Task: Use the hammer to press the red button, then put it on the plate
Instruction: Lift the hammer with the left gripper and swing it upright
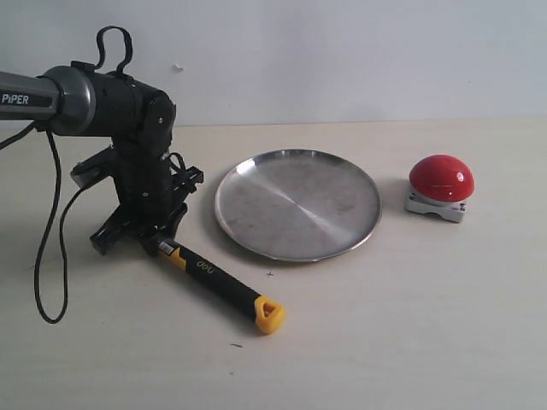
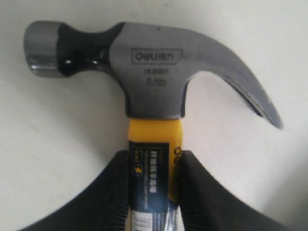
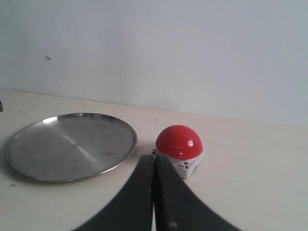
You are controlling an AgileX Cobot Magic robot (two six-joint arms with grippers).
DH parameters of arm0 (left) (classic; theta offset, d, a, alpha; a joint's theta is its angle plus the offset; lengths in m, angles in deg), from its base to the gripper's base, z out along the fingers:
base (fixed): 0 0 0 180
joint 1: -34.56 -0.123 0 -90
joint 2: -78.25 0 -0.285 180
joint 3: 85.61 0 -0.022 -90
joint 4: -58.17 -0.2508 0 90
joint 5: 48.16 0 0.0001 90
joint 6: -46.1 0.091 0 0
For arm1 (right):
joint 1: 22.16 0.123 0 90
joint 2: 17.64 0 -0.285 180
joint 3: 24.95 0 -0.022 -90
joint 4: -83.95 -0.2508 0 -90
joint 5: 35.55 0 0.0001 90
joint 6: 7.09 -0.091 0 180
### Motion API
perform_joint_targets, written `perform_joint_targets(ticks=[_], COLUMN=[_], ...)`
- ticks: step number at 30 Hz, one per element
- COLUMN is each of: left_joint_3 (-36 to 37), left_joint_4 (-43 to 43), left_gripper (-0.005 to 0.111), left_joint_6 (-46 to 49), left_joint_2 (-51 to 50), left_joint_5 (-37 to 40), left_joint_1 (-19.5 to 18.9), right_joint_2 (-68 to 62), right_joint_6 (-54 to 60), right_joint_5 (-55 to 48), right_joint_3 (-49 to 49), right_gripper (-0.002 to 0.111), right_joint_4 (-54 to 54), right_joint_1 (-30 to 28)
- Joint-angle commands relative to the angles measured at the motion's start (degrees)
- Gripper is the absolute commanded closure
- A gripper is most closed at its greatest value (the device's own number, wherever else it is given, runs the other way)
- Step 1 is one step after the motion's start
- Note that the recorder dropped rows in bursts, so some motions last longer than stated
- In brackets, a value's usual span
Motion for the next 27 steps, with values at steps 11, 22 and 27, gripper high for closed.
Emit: perform_joint_targets(ticks=[11,22,27], left_joint_3=[2.9,15.0,21.6], left_joint_4=[-4.7,2.2,5.8], left_gripper=[0.107,0.107,0.107], left_joint_6=[2.3,7.8,10.4], left_joint_2=[8.2,23.6,31.1], left_joint_5=[4.2,-3.8,-9.3], left_joint_1=[6.4,6.4,8.5], right_joint_2=[0.4,0.4,0.4], right_joint_6=[0.0,0.0,0.0], right_joint_5=[0.7,0.7,0.7], right_joint_3=[0.3,0.3,0.3], right_gripper=[0.108,0.108,0.108], right_joint_4=[0.0,0.2,0.2], right_joint_1=[-0.3,-0.3,-0.3])
